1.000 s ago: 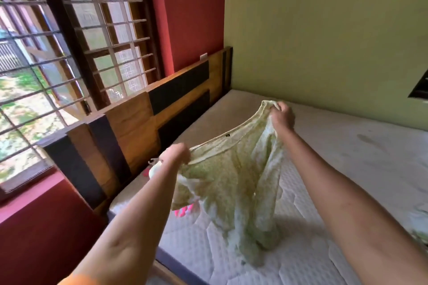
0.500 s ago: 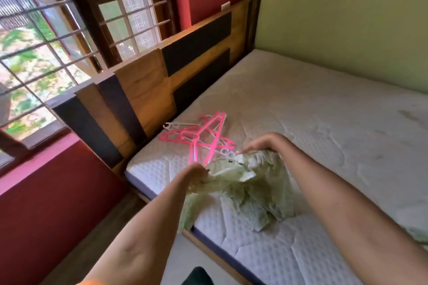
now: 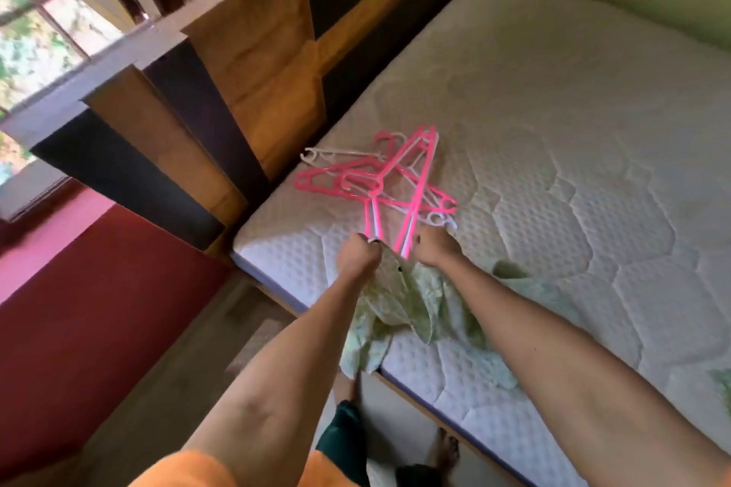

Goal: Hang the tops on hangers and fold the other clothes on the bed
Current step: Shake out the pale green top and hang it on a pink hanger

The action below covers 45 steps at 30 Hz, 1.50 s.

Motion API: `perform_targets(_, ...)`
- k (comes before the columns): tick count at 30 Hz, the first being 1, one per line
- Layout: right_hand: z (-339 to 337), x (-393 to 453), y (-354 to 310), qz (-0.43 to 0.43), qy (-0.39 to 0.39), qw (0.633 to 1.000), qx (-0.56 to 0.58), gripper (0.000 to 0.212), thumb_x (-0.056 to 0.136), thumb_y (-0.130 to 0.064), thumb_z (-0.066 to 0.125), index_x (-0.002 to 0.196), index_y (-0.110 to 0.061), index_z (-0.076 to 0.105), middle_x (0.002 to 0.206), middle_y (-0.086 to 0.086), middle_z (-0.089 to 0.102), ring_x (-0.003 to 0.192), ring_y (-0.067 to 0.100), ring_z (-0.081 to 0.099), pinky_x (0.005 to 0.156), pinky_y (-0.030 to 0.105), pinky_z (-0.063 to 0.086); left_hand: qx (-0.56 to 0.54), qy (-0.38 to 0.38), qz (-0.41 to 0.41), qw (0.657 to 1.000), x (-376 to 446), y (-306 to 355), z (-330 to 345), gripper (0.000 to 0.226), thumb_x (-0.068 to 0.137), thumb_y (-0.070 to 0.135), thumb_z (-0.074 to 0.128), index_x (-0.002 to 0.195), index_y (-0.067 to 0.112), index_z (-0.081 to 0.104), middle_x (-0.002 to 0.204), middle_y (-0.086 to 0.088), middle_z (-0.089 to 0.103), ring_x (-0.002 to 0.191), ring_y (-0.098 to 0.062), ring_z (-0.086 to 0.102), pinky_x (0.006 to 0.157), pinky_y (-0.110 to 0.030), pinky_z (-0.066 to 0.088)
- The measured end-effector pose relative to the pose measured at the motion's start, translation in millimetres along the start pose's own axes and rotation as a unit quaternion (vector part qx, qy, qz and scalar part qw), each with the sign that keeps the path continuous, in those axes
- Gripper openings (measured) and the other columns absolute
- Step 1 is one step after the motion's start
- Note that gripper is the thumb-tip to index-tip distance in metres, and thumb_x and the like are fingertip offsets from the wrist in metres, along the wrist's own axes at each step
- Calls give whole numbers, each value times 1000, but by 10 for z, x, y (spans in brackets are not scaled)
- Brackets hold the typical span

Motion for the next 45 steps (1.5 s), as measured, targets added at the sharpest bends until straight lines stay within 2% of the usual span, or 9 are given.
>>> perform_targets(14, 693, 953, -254, 123, 18, 991, 52, 35, 89, -15, 56, 121, -3, 51, 125, 18, 57, 117, 32, 54, 90, 36, 46, -57, -36, 20, 998, 799, -395, 111, 23, 90, 23, 47, 89, 5, 62, 98, -20, 66, 95, -34, 60, 69, -31, 41)
perform_targets(18, 722, 861, -210, 153, 2, 982, 107, 35, 88, -15, 58, 119, 1, 55, 123, 20, 59, 116, 33, 55, 86, 32, 46, -52, -43, 39, 997, 699, -285, 52, 26, 90, 16, 45, 64, 13, 44, 82, -15, 60, 80, -30, 57, 62, -29, 36)
perform_targets(22, 450, 576, -252, 181, 48, 953, 238, 26, 91, -12, 51, 108, 5, 59, 120, 26, 58, 109, 35, 57, 83, 35, 45, -72, -18, 71, 995, 501, 46, -86, 18, 88, 14, 50, 91, 2, 62, 95, -19, 67, 94, -34, 61, 68, -31, 42)
perform_targets(25, 261, 333, -239, 201, 73, 887, 409, 27, 93, -7, 38, 69, -5, 49, 87, 19, 57, 83, 25, 50, 63, 35, 40, -75, -14, 112, 991, 346, 470, -159, 31, 88, 15, 54, 113, -2, 57, 109, -24, 62, 106, -35, 57, 77, -32, 41)
perform_targets(29, -116, -59, -177, 109, 63, 854, 505, 30, 97, -8, 36, 71, -20, 43, 76, 1, 48, 68, 15, 48, 63, 27, 41, 40, -63, 184, 980, 38, 1087, -116, 24, 89, 16, 50, 95, -4, 62, 102, -27, 64, 97, -36, 61, 73, -35, 44)
perform_targets(37, -1292, -909, 575, 27, 179, 925, 334, 31, 84, -16, 59, 53, -15, 56, 60, 8, 56, 61, 22, 54, 67, 39, 47, 172, -32, 355, 918, -822, 2246, -204, 19, 83, 15, 54, 87, 4, 68, 94, -19, 68, 91, -33, 65, 70, -34, 47)
perform_targets(39, -1720, -1317, 1067, 106, 297, 894, 318, 30, 78, -40, 69, 81, -11, 62, 89, 14, 62, 87, 30, 61, 77, 36, 45, 161, -43, 394, 904, -1054, 2516, -249, 21, 82, 12, 61, 99, 7, 72, 101, -14, 70, 94, -22, 65, 70, -27, 43)
perform_targets(42, -2346, -1940, 1595, 135, 503, 816, 251, 97, 59, -58, 78, 129, -1, 43, 131, 19, 45, 122, 36, 44, 99, 44, 34, 113, -95, 446, 883, -1368, 2882, -317, 26, 80, 0, 63, 105, 4, 70, 89, -11, 70, 60, 12, 56, 62, -18, 41)
perform_targets(45, -2777, -2128, 1722, 70, 477, 856, 185, 91, 56, -67, 75, 125, -12, 54, 120, 9, 60, 119, 28, 51, 105, 47, 28, 105, -130, 470, 867, -1698, 3147, -355, 24, 79, -4, 62, 102, 0, 69, 78, -4, 63, 52, 13, 54, 59, -7, 43)
Point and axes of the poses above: each hand's wrist, its own x-axis towards the middle knuckle, its own z-axis out of the palm, y = z × x, the point moved 8 cm from there along x, towards the middle knuckle
